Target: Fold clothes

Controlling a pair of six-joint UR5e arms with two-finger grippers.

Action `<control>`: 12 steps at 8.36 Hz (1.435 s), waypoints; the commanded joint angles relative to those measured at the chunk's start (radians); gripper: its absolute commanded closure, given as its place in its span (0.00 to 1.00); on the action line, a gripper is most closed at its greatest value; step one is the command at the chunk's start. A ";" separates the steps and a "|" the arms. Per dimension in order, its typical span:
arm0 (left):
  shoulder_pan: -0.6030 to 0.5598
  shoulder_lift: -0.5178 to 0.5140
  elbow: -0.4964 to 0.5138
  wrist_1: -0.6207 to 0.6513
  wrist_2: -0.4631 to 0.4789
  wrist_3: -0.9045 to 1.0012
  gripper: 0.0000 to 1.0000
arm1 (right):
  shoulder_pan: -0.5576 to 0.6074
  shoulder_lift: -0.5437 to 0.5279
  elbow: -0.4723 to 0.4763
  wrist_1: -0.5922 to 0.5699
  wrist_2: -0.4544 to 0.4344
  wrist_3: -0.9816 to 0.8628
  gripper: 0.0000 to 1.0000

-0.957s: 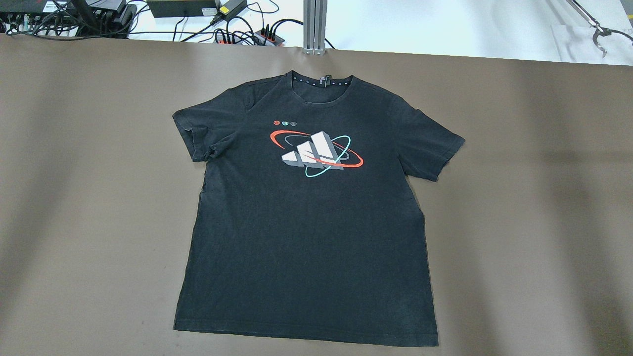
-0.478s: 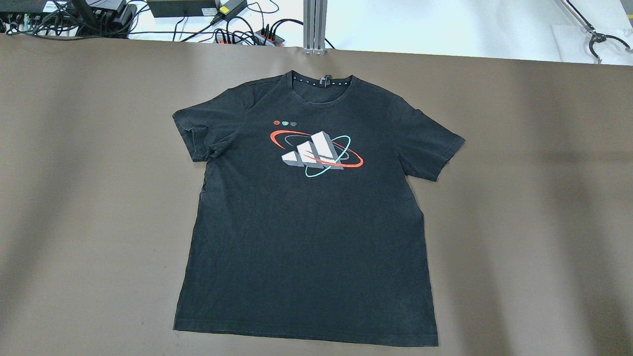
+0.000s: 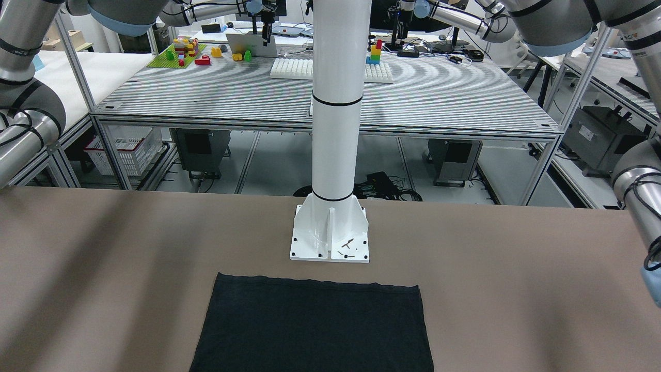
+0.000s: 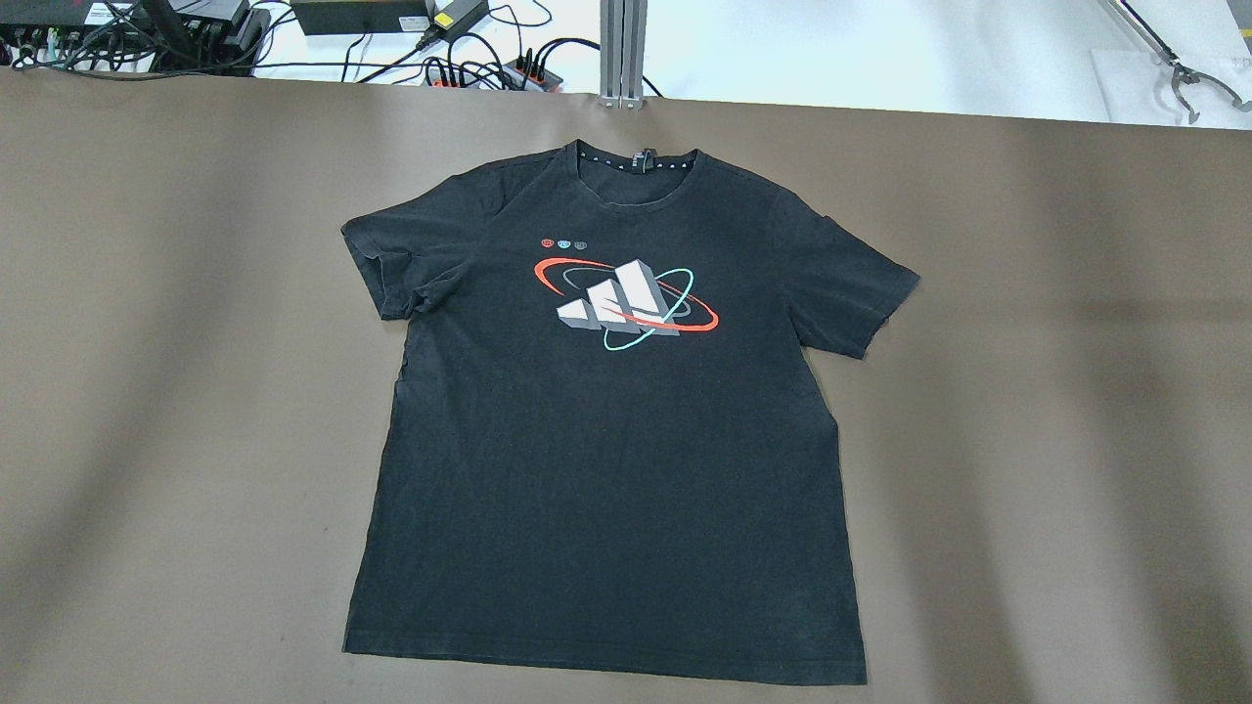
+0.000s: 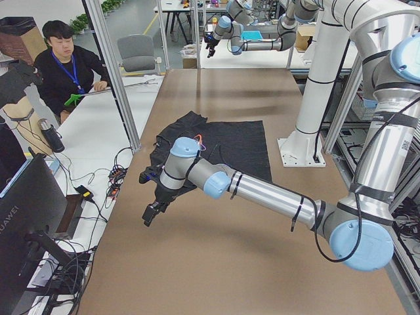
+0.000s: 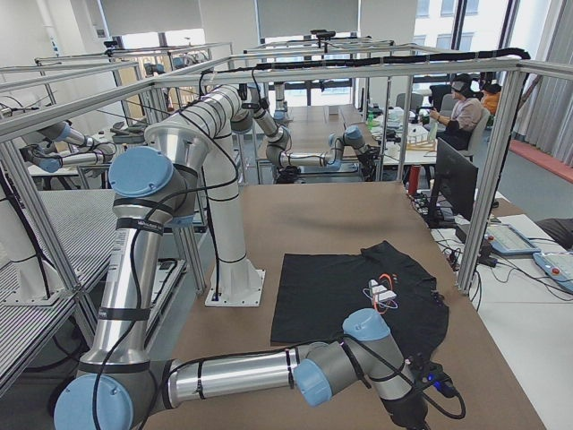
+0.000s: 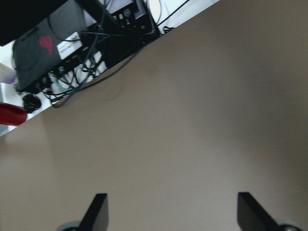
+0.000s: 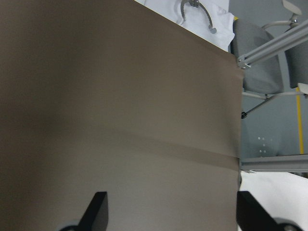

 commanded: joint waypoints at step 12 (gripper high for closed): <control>0.372 -0.437 0.754 -0.555 -0.159 -0.510 0.26 | -0.471 0.172 -0.134 0.146 0.006 0.616 0.06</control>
